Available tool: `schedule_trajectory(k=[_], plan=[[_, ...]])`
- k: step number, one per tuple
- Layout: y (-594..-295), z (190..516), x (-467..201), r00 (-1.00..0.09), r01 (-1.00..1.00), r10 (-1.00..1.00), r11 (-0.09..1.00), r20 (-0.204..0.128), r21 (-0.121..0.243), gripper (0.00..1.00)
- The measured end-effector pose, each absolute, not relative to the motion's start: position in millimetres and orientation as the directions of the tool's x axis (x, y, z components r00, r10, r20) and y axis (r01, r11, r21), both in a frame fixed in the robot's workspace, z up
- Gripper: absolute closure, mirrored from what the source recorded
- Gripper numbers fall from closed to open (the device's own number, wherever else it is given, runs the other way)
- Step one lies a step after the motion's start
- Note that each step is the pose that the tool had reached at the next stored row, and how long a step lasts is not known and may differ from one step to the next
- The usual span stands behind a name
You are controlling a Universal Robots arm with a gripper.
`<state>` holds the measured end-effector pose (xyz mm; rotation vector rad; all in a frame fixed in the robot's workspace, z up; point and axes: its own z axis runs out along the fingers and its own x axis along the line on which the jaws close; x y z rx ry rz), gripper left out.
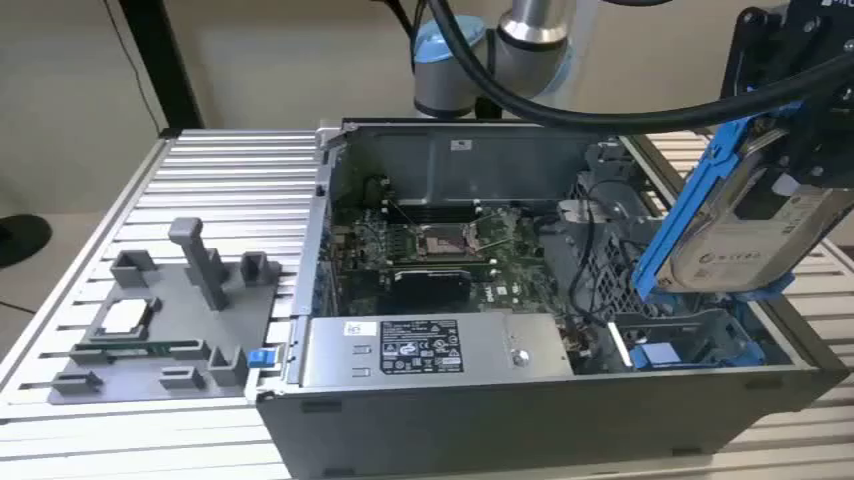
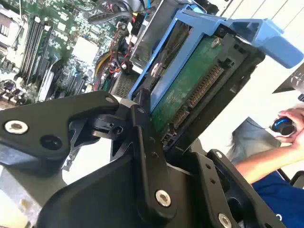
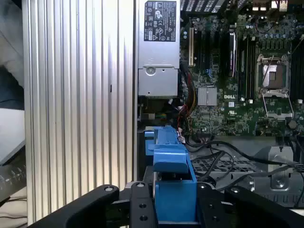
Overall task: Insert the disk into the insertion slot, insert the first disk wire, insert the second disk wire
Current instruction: 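Insert the disk into the insertion slot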
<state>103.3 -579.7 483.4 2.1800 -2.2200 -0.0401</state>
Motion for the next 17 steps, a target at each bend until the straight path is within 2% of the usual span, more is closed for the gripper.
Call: schedule_trajectory(k=[17], plan=[[-579.7,478.3,105.2,-0.018,-0.999,-1.000,0.018,0.004,0.040,1.00]])
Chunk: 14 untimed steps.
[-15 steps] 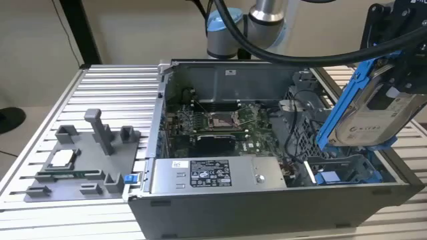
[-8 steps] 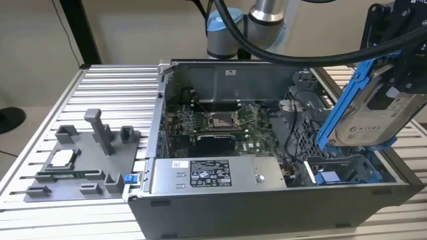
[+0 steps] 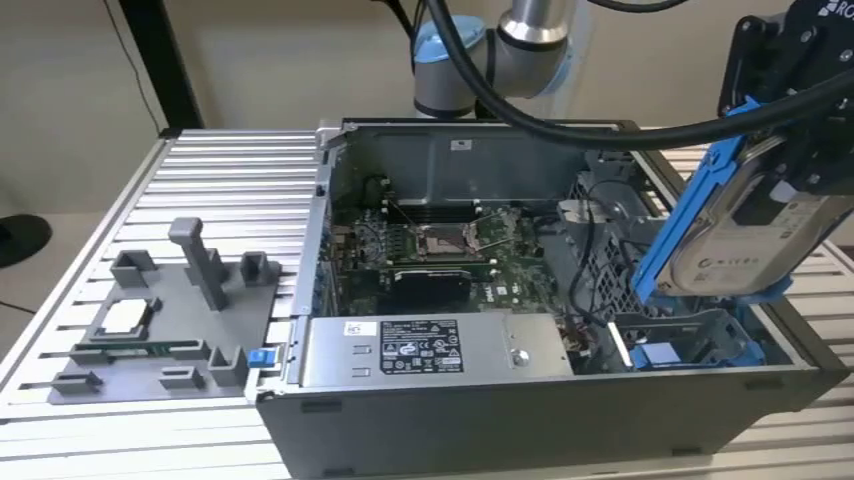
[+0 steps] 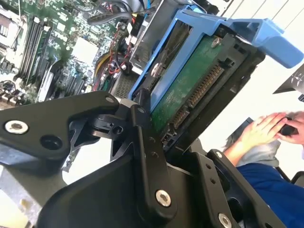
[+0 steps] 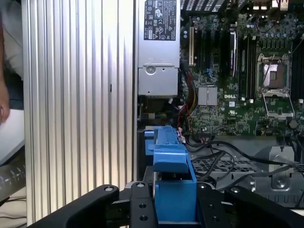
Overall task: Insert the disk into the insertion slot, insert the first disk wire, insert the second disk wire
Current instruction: 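Insert the disk into the insertion slot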
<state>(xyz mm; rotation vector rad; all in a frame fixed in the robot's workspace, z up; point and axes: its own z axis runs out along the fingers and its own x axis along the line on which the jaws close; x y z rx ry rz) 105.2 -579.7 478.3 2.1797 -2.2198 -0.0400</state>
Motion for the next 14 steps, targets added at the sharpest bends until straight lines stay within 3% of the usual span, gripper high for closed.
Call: schedule_trajectory(k=[14], plan=[[-579.7,461.1,110.7,-0.018,-0.999,-1.000,0.018,0.003,0.040,1.00]])
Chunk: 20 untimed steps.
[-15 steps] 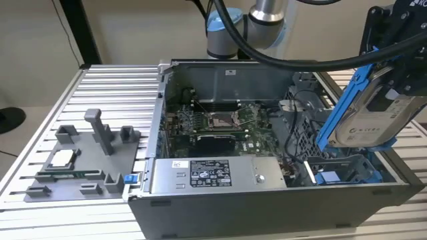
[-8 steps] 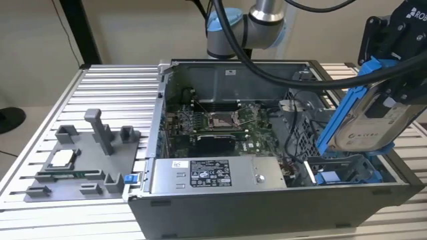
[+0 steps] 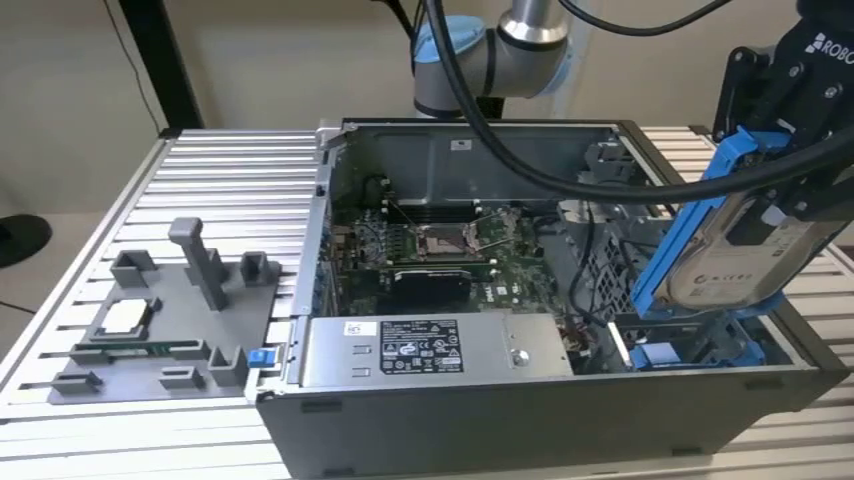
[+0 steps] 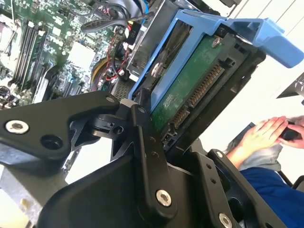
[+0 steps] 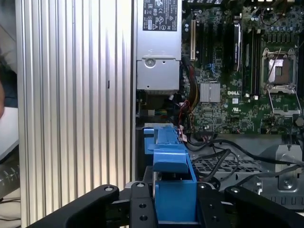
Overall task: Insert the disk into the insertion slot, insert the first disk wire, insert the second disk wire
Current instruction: 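Insert the disk into the insertion slot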
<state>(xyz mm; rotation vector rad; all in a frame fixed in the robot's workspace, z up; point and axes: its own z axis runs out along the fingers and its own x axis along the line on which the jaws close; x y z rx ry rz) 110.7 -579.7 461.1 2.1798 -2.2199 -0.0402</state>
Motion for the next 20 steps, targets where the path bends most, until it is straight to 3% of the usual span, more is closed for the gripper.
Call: schedule_trajectory(k=[20], plan=[[-576.7,449.1,118.2,-0.018,-0.999,-1.000,0.018,0.003,0.041,1.00]])
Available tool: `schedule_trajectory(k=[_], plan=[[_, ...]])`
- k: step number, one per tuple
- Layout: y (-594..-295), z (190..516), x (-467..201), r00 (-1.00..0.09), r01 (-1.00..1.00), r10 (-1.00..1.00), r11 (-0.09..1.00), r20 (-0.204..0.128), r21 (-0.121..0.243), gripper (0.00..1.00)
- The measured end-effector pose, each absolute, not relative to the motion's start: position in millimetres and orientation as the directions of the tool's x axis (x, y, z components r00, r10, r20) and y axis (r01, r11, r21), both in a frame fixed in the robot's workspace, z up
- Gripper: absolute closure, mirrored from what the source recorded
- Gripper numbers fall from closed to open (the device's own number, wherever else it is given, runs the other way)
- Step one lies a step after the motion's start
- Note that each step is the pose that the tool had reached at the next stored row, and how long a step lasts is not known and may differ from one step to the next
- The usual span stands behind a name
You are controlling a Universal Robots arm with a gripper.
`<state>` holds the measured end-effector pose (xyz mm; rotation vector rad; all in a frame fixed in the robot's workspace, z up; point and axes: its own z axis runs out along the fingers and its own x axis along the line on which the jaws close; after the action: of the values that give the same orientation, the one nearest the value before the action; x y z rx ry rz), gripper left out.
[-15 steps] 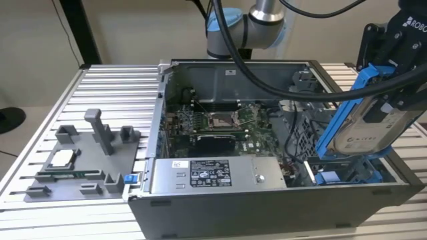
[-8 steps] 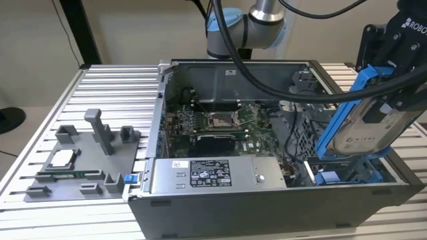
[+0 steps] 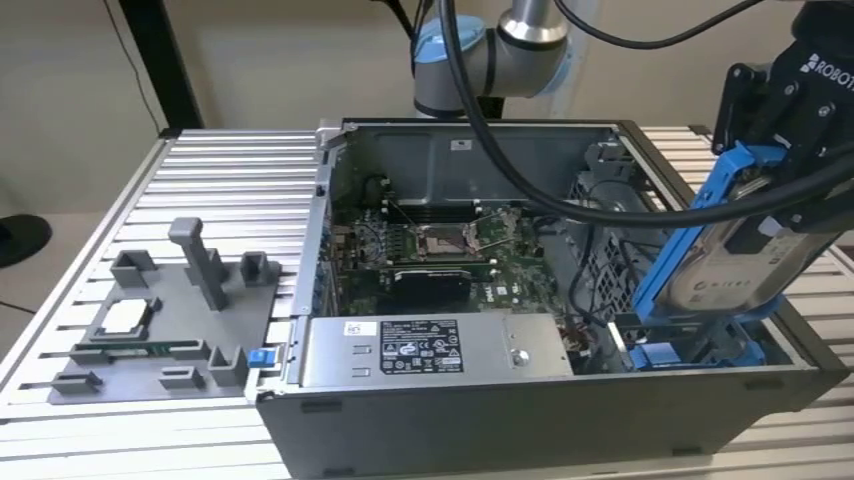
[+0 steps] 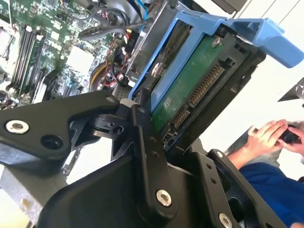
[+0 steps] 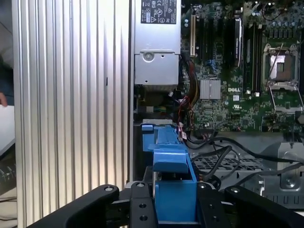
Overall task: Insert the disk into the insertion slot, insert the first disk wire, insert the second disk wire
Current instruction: 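Insert the disk into the insertion slot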
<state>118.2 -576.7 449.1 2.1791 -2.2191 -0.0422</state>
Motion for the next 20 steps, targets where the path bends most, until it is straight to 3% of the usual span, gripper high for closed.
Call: schedule_trajectory(k=[20], plan=[[-575.3,417.5,118.3,-0.018,-0.999,-1.000,0.018,-0.002,0.042,1.00]])
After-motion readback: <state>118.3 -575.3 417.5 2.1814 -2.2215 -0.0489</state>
